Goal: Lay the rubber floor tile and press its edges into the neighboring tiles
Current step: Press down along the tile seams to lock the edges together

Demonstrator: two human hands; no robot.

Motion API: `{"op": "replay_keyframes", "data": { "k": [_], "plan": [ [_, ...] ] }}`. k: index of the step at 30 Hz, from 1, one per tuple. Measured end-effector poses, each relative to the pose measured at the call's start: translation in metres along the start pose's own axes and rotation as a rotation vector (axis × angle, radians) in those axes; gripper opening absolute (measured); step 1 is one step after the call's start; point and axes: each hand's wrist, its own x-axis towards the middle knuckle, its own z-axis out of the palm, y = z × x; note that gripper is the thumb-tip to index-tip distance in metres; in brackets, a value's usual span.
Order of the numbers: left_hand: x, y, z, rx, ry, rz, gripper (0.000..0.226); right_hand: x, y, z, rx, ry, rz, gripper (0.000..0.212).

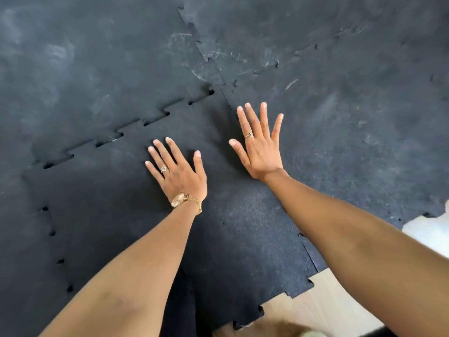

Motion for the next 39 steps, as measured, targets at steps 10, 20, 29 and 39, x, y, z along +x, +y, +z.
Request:
{"op": "replay_keyframes", "data": {
  "k": [10, 20, 29, 39],
  "plan": [
    [-0.001, -0.001, -0.001, -0.027, -0.001, 0.003, 0.075, 0.003, 0.001, 0.004, 0.016, -0.062, 0.139, 0.085],
    [0.002, -0.002, 0.006, -0.037, 0.046, 0.01, 0.075, 0.086, -0.037, -0.054, 0.375, 0.512, 0.018, 0.073],
    [0.001, -0.001, 0.002, 0.003, 0.019, 0.002, 0.074, 0.102, -0.018, 0.014, -0.05, -0.067, 0.001, 0.075],
    [0.002, -0.001, 0.001, 0.003, 0.011, -0.002, 0.076, 0.102, -0.016, 0.016, -0.059, -0.114, 0.012, 0.086]
  ]
}}
